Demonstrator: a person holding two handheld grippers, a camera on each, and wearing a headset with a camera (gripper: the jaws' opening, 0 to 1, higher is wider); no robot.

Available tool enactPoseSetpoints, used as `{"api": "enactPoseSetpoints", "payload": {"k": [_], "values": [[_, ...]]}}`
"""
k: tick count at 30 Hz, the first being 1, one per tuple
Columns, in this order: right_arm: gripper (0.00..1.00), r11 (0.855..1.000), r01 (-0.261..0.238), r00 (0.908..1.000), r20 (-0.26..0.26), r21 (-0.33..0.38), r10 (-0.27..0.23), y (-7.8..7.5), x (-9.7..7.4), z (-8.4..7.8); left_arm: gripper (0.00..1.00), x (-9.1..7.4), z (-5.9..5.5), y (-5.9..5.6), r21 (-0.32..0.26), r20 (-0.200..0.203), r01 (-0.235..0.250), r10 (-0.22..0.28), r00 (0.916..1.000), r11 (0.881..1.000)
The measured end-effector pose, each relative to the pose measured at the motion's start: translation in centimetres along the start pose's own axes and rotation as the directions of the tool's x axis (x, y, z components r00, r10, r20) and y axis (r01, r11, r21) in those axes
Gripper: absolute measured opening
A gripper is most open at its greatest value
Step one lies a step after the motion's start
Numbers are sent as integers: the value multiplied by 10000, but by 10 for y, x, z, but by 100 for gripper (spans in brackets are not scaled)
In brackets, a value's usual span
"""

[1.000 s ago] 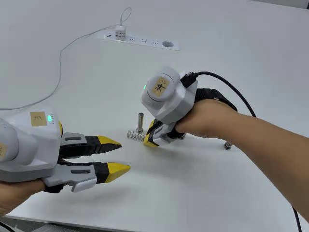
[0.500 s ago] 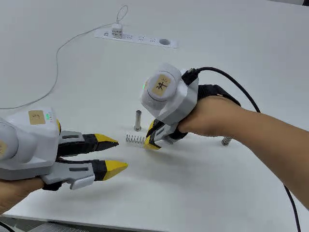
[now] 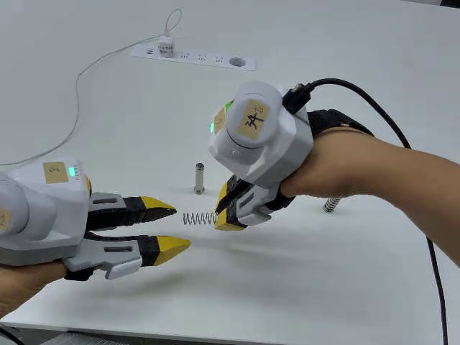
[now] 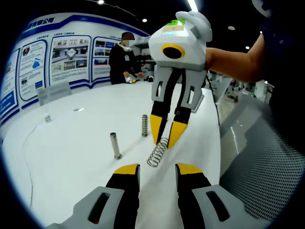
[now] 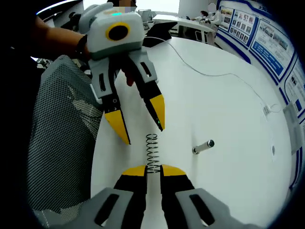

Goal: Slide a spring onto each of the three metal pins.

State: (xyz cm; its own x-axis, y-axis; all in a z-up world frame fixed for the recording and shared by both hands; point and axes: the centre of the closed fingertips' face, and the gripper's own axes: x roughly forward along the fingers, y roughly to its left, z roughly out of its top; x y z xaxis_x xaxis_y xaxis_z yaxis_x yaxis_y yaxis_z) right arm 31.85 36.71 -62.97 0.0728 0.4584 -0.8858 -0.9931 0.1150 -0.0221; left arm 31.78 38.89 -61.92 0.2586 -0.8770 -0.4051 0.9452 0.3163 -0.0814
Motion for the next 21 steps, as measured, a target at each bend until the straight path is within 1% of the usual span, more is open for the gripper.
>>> {"api": "enactPoseSetpoints", "payload": {"k": [5, 11, 15, 21], "values": [[11, 9992, -91, 10000, -32, -388, 90, 3, -2, 4, 28, 2, 5, -5, 246, 64, 153, -154, 9999, 9996], [11, 9954, -260, 9995, 148, -926, 275, 7, -3, 8, 23, 3, 4, -8, 430, 20, 299, -300, 9995, 9986], [11, 9950, -240, 9997, 65, -969, 248, 6, -3, 5, 17, 3, 2, -11, 522, -24, 410, -409, 9992, 9978], [11, 9960, -303, 9995, -29, -843, 301, 5, -1, 3, 19, 8, -5, -13, 460, -198, 489, -480, 9987, 9977]]}}
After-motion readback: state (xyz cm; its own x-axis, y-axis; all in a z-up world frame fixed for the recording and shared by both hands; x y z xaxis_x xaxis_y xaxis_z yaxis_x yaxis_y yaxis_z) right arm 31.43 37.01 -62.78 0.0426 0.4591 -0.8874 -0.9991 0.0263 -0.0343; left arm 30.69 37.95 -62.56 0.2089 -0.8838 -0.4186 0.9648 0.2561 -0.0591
